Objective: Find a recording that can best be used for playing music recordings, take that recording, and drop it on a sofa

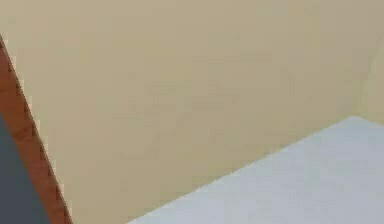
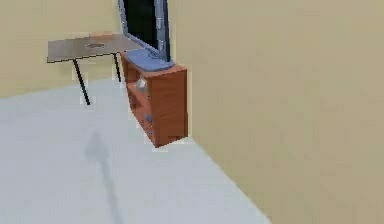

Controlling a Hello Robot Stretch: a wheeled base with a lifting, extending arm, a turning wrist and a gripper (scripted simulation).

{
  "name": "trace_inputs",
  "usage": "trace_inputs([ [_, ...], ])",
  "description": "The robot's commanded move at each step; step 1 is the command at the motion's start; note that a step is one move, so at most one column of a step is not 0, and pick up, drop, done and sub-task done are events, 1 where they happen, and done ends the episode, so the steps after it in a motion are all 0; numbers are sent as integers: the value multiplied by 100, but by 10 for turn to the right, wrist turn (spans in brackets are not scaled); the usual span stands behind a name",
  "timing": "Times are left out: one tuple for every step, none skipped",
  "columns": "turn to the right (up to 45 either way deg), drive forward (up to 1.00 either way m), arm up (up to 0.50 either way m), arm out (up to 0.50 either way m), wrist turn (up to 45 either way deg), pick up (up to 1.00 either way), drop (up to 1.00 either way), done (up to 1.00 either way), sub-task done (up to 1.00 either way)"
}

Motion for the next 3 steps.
trace_inputs([
  [-450,0,0,0,0,0,0,0,0],
  [-270,0,0,0,0,0,0,0,0],
  [0,100,0,0,0,0,0,0,0],
])
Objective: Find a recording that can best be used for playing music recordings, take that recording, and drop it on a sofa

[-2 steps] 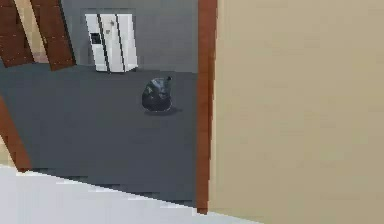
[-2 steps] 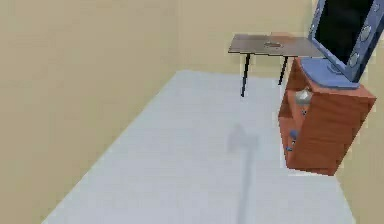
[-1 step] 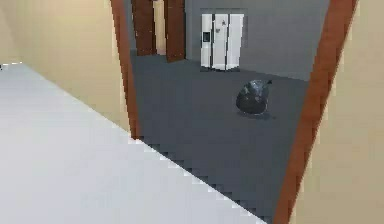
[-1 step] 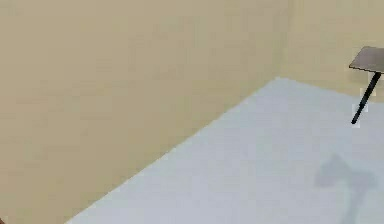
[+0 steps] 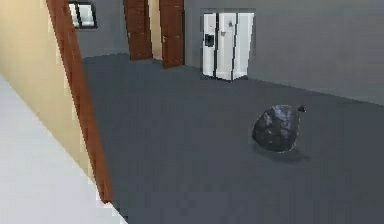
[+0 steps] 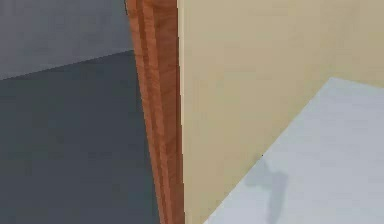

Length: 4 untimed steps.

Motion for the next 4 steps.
trace_inputs([
  [-30,0,0,0,0,0,0,0,0],
  [0,100,0,0,0,0,0,0,0],
  [0,15,0,0,0,0,0,0,0],
  [-120,0,0,0,0,0,0,0,0],
])
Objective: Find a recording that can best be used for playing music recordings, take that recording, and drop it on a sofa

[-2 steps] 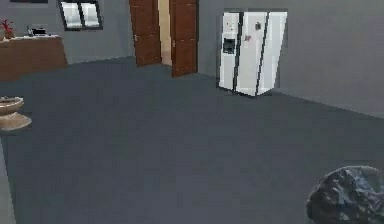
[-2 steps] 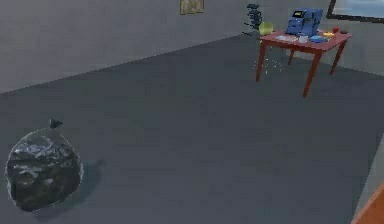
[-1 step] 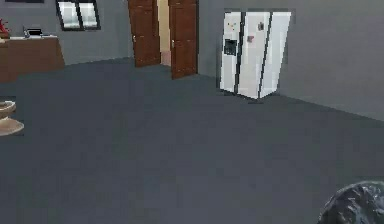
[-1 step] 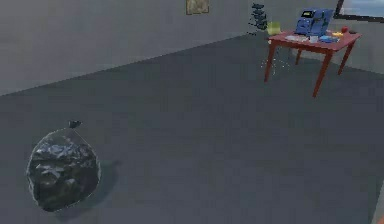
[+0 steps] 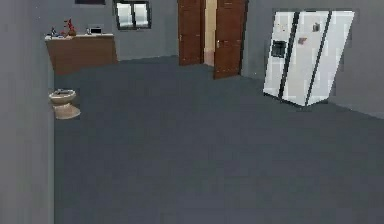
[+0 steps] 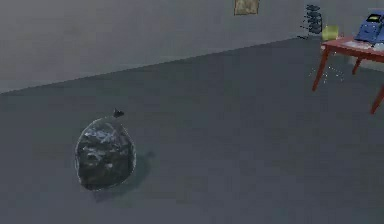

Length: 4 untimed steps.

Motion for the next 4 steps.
trace_inputs([
  [0,100,0,0,0,0,0,0,0],
  [0,100,0,0,0,0,0,0,0],
  [0,100,0,0,0,0,0,0,0],
  [0,100,0,0,0,0,0,0,0],
])
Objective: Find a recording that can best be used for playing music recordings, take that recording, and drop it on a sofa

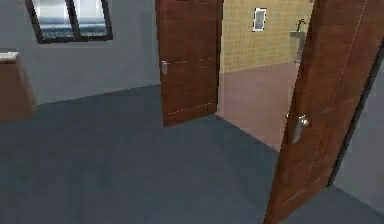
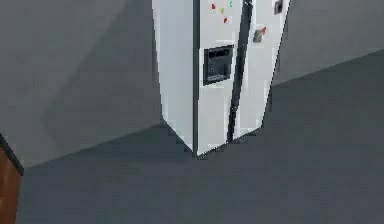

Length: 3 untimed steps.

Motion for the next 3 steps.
trace_inputs([
  [0,100,0,0,0,0,0,0,0],
  [-60,0,0,0,0,0,0,0,0],
  [0,45,0,0,0,0,0,0,0],
])
